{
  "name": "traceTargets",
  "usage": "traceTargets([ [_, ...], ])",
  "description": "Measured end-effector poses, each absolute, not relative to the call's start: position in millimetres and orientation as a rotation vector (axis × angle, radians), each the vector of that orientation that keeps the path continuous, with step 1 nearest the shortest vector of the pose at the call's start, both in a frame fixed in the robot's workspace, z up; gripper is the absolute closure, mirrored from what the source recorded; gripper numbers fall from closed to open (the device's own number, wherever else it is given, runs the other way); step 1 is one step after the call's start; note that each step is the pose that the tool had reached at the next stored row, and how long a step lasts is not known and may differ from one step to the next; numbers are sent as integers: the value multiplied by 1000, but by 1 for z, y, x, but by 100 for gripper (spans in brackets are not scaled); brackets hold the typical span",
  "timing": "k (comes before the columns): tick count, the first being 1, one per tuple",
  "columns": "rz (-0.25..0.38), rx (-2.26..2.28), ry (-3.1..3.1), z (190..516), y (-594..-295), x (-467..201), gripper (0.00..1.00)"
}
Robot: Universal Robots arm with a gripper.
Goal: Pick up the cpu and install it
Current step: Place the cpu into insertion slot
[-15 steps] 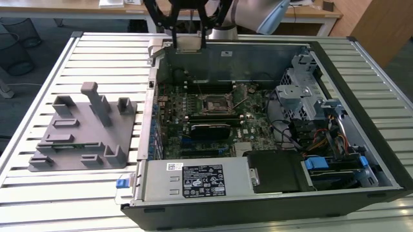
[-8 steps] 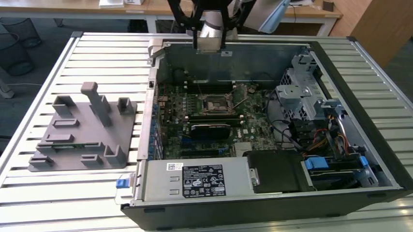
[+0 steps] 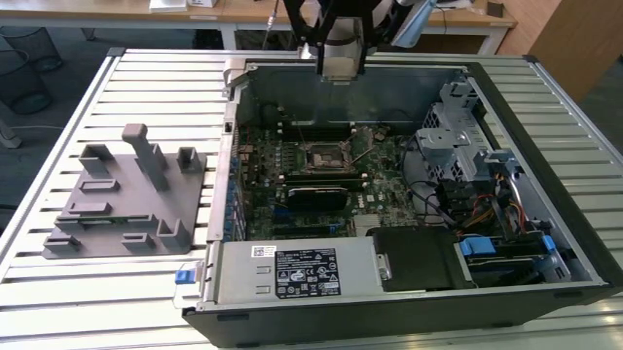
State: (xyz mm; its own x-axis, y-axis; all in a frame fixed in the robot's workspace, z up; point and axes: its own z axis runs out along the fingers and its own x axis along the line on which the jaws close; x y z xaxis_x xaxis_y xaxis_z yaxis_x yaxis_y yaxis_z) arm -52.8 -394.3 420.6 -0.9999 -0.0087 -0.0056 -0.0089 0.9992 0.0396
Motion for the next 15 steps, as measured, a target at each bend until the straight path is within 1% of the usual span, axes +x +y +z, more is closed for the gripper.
traceTargets([
  [5,59,14,3135,420,-394,-48,47],
  [15,55,296,3118,418,-394,-48,47],
])
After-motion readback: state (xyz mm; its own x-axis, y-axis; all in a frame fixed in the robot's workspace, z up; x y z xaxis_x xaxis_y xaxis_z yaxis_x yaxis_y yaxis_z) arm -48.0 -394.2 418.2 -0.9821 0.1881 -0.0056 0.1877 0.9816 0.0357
